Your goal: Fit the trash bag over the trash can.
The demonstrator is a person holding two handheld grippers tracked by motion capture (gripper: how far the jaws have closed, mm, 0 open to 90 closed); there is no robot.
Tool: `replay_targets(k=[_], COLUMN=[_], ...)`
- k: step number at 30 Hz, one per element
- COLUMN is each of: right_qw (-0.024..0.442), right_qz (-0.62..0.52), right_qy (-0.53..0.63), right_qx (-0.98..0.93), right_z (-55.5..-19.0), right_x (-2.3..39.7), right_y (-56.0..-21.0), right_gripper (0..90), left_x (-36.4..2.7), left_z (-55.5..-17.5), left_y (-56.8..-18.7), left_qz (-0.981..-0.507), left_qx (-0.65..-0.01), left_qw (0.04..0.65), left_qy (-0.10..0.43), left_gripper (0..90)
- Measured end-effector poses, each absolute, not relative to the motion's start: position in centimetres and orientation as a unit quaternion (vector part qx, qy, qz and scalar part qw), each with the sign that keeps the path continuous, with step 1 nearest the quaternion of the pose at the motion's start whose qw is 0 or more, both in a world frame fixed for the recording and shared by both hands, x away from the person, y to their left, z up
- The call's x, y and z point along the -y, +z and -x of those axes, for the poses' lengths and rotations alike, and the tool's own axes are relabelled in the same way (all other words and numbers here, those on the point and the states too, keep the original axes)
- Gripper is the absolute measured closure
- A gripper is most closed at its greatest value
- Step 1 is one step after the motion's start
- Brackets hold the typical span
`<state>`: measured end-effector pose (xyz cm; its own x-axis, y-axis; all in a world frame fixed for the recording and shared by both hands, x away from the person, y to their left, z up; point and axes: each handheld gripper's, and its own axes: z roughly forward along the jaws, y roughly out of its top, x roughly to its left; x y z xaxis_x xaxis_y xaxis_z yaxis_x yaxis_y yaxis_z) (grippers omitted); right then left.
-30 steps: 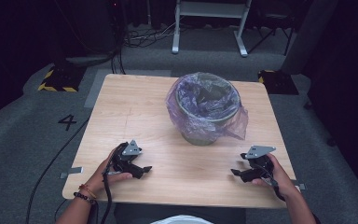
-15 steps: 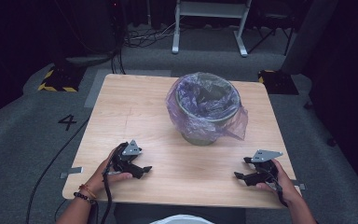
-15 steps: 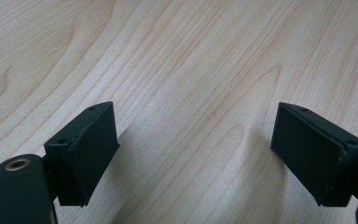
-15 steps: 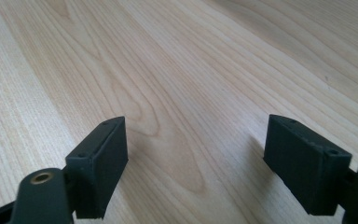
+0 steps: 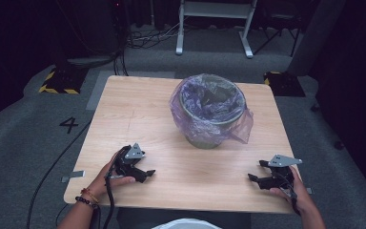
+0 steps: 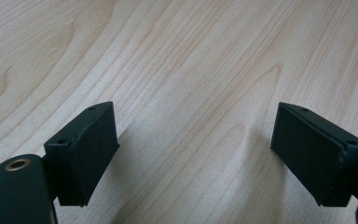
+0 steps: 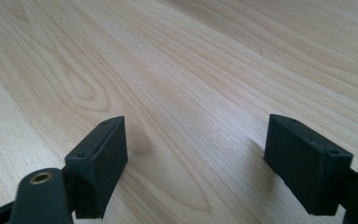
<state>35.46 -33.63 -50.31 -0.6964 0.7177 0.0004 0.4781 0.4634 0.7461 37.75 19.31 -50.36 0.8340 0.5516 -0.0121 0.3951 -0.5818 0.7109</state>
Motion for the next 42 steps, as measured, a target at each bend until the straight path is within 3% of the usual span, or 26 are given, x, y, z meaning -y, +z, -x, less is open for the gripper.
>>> replay_targets(k=[11, 42], right_qw=[0.178, 0.189], right_qz=[-0.4, -0.421], right_qy=[0.369, 0.364], right_qx=[-0.82, -0.809], right_z=[-35.6, -35.4], right_x=[35.4, 35.0], right_y=[-50.3, -50.3], right_gripper=[21.4, 21.2], left_x=[-19.3, -19.3], left_z=[-37.7, -37.9], left_y=[-50.4, -50.4], left_qz=[-0.883, -0.884], left_qx=[-0.268, -0.265], left_qw=[0.371, 0.37], left_qy=[0.106, 0.106], left_gripper=[14.2, 14.1])
